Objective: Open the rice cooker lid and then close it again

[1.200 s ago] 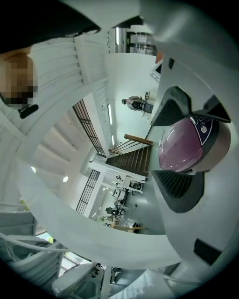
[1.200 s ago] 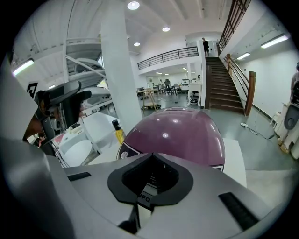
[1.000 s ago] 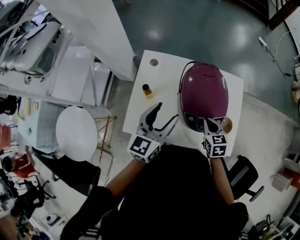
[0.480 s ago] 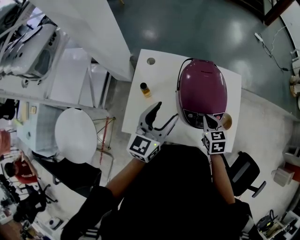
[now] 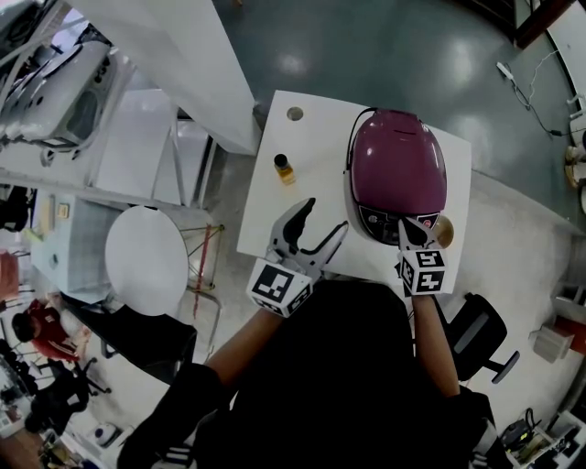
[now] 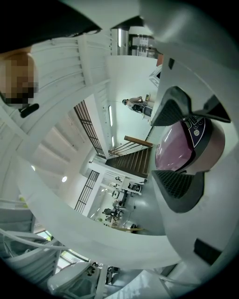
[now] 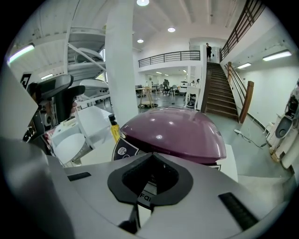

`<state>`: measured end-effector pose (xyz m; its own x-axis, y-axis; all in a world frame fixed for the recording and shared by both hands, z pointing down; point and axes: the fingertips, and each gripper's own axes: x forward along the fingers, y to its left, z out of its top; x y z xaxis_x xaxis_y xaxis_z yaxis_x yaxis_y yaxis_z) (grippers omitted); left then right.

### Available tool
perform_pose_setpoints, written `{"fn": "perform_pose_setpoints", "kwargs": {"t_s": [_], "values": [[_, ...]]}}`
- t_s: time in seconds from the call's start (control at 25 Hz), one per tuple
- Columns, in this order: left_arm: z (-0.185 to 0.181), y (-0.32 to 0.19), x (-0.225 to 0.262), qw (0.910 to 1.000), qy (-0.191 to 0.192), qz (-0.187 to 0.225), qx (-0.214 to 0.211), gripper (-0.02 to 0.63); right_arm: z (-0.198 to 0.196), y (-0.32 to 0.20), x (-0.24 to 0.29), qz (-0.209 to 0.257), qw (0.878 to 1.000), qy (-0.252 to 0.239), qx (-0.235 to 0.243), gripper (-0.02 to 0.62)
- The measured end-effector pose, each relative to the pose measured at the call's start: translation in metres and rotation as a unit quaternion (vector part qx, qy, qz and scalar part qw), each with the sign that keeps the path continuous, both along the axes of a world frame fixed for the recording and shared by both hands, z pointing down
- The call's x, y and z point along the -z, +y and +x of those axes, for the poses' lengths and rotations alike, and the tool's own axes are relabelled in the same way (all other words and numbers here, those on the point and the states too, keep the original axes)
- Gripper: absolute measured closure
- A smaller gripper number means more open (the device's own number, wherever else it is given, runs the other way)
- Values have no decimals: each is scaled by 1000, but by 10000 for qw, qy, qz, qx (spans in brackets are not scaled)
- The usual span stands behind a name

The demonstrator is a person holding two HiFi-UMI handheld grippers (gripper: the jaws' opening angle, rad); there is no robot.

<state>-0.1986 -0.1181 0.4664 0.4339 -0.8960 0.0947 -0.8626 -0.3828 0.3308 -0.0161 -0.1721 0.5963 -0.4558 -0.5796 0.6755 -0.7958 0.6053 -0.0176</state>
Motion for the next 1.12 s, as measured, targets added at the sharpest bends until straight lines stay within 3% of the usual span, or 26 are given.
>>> {"fn": "perform_pose_setpoints", "kwargs": {"t_s": [0.32,0.56,1.12], "values": [[-10,2,2,9999,5,0,136,333,-1,-3,1,40,10000,-65,2,597],[-8,7,3,9999,-3,19,163,333,3,-3,-2,-203,9978,-558,-311,597],[-13,8,-4,9998,87,-54,152,333,3,-3,0,-142,9974,-563,-416,597]]}}
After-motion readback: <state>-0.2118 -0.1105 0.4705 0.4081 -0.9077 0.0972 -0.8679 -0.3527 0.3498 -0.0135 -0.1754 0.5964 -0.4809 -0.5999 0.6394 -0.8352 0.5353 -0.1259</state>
